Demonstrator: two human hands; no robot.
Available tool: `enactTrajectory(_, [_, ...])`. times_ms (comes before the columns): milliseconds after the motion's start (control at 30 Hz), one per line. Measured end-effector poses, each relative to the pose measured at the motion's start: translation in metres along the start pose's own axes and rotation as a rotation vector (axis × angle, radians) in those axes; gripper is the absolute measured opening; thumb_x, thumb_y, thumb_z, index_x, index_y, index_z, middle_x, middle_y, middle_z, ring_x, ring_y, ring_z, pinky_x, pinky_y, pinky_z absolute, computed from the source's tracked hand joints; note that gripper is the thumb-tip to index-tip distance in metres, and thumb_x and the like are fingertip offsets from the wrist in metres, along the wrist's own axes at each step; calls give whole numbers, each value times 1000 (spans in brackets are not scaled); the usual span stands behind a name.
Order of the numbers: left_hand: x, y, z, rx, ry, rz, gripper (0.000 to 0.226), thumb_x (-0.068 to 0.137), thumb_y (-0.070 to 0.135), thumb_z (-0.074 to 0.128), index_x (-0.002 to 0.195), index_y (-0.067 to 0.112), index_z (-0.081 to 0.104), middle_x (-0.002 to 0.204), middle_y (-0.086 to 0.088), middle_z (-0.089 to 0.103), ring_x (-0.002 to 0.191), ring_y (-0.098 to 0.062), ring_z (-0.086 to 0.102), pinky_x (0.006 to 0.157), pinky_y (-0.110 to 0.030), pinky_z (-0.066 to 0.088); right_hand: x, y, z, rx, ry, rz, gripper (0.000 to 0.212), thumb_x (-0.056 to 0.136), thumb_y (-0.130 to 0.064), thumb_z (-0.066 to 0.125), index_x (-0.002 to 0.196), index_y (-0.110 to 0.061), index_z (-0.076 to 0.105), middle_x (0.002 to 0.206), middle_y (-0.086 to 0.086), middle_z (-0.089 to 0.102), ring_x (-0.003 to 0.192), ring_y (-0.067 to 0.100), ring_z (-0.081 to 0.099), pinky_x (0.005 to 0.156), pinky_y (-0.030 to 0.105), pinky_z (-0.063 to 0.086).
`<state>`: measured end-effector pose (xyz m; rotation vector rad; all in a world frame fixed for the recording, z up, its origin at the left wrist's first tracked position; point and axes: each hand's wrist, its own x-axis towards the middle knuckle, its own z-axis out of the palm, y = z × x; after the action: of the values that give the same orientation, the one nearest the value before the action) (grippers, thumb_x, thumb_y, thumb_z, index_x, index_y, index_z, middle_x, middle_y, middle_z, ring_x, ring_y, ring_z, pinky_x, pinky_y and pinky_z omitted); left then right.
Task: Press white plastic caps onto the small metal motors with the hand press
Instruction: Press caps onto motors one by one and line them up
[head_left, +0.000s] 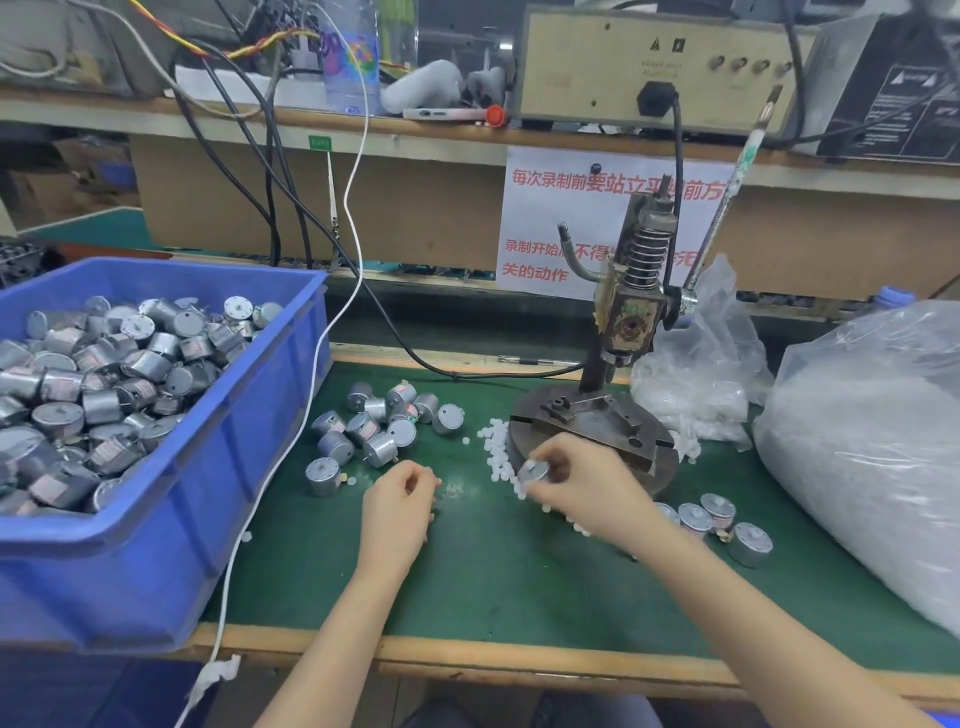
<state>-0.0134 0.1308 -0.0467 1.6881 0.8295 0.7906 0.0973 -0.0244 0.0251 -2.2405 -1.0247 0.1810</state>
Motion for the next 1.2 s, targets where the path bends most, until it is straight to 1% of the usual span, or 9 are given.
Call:
enactTrajectory(100, [0,0,0,0,-3,1,20,88,9,50,70,8,60,54,-1,52,39,-3,45,36,-22,35,17,17,-23,43,202,37,33,80,-27,71,110,-16,61,97,-7,60,92,11,57,84,26,45])
enactTrajectory(267, [-1,0,0,10,7,0,22,89,10,50,69,8,60,54,0,53,39,-3,45,36,-21,35,38,45,-35,22,412,110,38,84,-29,68,115,-9,59,105,3,62,93,14,52,77,25,37])
enactTrajectory(433, [-2,2,0,6,1,3,21,88,10,51,70,7,60,54,1,53,42,-7,44,35,-21,35,50,60,-28,-36,390,121,36,82,-31,69,109,-7,63,100,7,61,106,27,52,87,38,45])
enactTrajectory(633, [-4,4,-1,10,-1,-7,21,88,10,51,70,8,60,55,1,53,44,-9,44,35,-20,34,59,65,-23,-119,409,116,39,82,-33,69,110,-8,64,121,12,52,116,28,41,98,39,38])
enactTrajectory(800, [-5,3,-1,1,-2,-10,20,87,6,51,70,6,60,56,0,53,43,-10,43,36,-21,34,58,63,-21,-188,338,180,57,89,-43,56,133,-8,47,133,16,45,124,31,36,104,41,32])
enactTrajectory(900, [-3,2,-1,20,-12,-2,21,88,7,51,69,8,60,56,-1,54,43,-11,43,37,-22,35,55,58,-29,124,335,206,65,94,-32,50,147,-10,20,149,12,29,132,30,33,106,32,33])
enactTrajectory(1000, [-3,3,1,23,-4,2,22,88,8,51,68,9,60,55,-1,54,42,-11,43,35,-20,34,56,50,-64,499,507,230,62,91,-9,45,148,-15,20,144,0,39,108,27,52,70,9,46])
enactTrajectory(1100, [-3,4,1,27,10,-4,21,88,8,51,68,8,60,56,-3,54,46,-15,44,35,-21,36,70,33,-113,636,603,135,57,92,-4,43,146,-13,24,145,4,38,127,15,41,99,24,38])
enactTrajectory(1200, [-3,3,1,20,19,-9,21,87,8,51,68,9,60,57,-3,55,48,-16,45,36,-21,36,94,9,-161,683,593,60,60,89,-1,43,146,-8,23,150,8,32,133,17,34,108,32,30])
